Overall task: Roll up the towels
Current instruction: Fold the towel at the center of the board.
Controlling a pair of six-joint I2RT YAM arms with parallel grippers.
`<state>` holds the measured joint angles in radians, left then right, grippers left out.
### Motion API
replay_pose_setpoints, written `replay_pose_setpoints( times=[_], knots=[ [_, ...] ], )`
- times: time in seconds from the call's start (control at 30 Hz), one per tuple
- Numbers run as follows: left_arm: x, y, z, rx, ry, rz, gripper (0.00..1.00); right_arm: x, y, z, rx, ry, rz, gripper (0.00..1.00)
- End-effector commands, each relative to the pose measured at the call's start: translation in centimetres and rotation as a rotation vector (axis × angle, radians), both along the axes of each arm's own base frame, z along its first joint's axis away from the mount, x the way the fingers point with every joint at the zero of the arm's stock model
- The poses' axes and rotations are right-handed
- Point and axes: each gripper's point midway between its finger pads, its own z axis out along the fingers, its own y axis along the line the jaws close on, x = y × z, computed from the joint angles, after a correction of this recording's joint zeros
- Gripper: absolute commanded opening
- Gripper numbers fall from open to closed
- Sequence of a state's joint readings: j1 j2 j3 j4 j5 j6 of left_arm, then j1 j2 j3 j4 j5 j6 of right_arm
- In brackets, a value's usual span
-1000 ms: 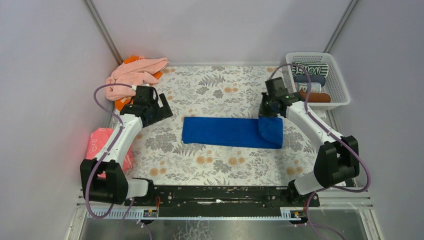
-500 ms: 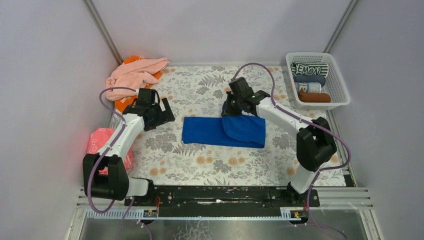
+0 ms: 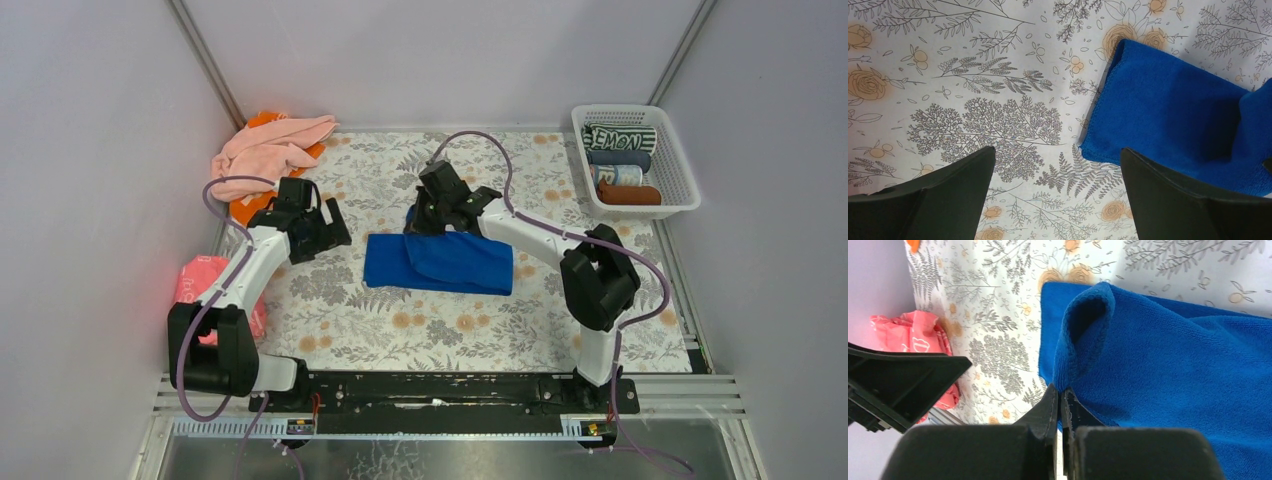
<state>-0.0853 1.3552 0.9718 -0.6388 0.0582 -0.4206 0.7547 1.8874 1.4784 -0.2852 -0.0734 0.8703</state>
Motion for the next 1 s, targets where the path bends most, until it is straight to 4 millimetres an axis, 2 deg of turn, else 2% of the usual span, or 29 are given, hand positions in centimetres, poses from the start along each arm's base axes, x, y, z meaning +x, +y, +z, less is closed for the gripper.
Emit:
replay_pose_setpoints(
  times=[0.0,0.17,0.37,0.5,0.6,0.77,0.87,0.97],
  knots=[
    [0.7,-0.6,-0.1,-0.018,-0.027,-0.028,0.94,1.2,3.4,3.6,0.135,-0.066,-0.006,0.03],
    [0.6,-0.8,-0.3,-0.022,-0.021,-0.034,0.93,0.9,5.1,2.8,0.176,-0.027,0.016,0.05],
    [0.6,-0.9,-0.5,-0.029,-0.013,-0.038,0.93,0.4,6.9,0.5,0.184,0.025,0.049,0.06],
    [0.6,-1.0,-0.6,-0.035,-0.009,-0.044,0.93,-0.1,7.9,-1.4,0.178,0.065,0.07,0.1],
    [0.5,-1.2,-0.7,-0.045,-0.004,-0.049,0.92,-0.5,8.7,-2.0,0.187,0.078,0.092,0.14],
    [0.4,-1.7,-0.8,-0.067,0.0,-0.069,0.89,-1.1,10.1,-2.1,0.215,0.095,0.162,0.27],
    [0.4,-2.2,-0.9,-0.087,0.001,-0.083,0.88,-1.8,10.8,-0.8,0.253,0.092,0.221,0.36],
    [0.3,-2.5,-0.8,-0.094,0.004,-0.098,0.87,-2.7,10.1,0.7,0.251,0.066,0.273,0.46]
  ],
)
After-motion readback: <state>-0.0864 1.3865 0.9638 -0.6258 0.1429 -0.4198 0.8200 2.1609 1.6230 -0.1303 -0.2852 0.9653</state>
